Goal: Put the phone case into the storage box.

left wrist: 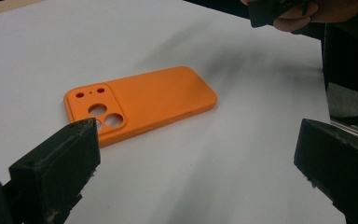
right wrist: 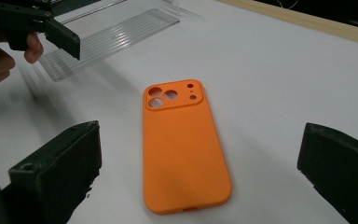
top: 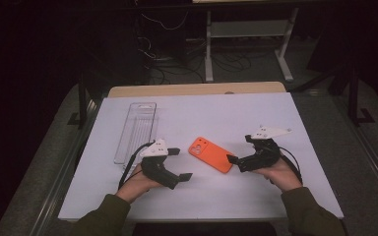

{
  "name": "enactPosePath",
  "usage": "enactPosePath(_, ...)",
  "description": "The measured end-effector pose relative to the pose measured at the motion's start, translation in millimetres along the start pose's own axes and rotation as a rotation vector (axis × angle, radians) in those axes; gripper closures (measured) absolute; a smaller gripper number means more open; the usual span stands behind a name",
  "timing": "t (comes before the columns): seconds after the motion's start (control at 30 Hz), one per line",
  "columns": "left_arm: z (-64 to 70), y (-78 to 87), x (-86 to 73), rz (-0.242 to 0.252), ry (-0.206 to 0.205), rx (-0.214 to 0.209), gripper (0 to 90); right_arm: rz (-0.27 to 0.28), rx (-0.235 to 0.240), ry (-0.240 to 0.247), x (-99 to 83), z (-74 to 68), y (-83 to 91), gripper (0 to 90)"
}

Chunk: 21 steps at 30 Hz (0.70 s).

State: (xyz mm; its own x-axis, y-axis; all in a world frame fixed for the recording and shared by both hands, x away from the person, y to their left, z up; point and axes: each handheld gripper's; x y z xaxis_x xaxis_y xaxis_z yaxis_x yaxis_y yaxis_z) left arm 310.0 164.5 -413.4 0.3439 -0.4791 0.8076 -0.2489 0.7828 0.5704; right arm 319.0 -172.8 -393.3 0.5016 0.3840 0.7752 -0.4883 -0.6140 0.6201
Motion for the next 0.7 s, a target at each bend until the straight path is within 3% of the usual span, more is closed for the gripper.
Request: enactPosePath(0.7, -0.4, 0.6, 0.4, 0.002, 0.005, -0.002, 0.0, -0.035, 0.010, 0.015, 21.1, 3.8, -13.7, 0.0)
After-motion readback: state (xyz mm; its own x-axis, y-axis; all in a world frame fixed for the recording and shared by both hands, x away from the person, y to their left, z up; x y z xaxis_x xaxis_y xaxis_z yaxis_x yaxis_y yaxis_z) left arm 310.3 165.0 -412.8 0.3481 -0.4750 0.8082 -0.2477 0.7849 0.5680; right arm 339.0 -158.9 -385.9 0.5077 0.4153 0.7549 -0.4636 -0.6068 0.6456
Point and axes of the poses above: each handheld gripper's, and its own axes: y roughly backward along the jaws, x roughly out of its top, z roughly to its right, and after that the axes turned 7 degrees about -z, right-handed
